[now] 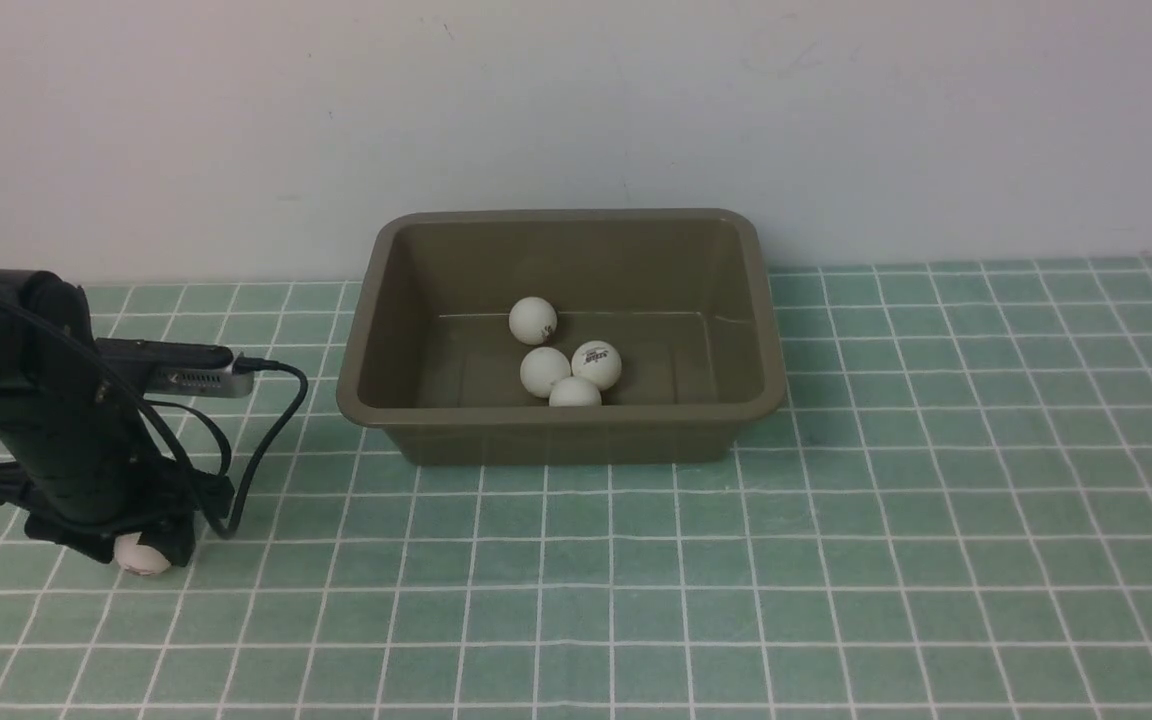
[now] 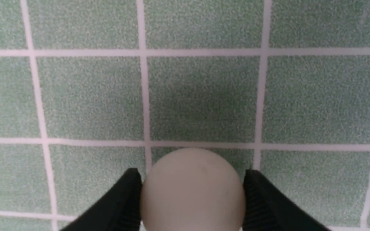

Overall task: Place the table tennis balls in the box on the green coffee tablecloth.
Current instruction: 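Reach for and grasp a ping pong ball on the table beside the basket, then drop the ball into the bin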

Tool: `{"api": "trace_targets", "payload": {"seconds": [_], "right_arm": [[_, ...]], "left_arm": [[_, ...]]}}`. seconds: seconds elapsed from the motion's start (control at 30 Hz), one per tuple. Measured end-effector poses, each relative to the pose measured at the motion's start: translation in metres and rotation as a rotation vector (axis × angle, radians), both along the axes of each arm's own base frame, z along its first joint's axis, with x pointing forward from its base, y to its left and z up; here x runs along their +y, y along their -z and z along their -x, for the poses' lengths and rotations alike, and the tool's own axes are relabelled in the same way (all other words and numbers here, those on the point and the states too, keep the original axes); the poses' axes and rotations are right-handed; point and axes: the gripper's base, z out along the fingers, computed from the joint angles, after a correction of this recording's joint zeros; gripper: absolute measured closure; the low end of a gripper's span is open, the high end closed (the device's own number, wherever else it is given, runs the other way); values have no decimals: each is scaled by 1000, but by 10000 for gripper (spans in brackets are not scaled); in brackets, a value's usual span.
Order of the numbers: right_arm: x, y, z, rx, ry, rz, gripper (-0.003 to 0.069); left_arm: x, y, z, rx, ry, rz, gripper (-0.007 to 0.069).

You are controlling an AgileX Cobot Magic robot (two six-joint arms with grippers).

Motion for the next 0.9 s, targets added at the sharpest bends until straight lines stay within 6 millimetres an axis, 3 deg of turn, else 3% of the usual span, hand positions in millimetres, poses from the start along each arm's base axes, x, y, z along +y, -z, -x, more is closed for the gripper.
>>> {"api": "trace_targets", "payload": {"seconds": [0.1,0.23,0.33,0.4,0.57,0.63,0.73,0.9], "right_arm": [[0,0,0,0,0,0,669],[0,0,0,3,-1,0,669],[0,0,0,4,-1,0,669],[0,0,0,5,-1,0,669],[0,1,0,6,-1,0,669],[0,1,0,6,-2,0,669],[0,1,0,7,-2,0,669],[0,1,0,7,-2,0,669]], "left_arm": [[0,-5,2,14,-1,0,272],[1,-31,-1,26,-6,-4,272],[1,-69,-11,-5,-13,-7,272],[-2,-111,-21,-75,-34,39,272],[-25,-165,-35,-220,36,179,272],[-44,-174,-39,-269,98,233,272],[-81,-173,-48,-319,192,275,272],[-128,-136,-64,-287,283,285,272]]}}
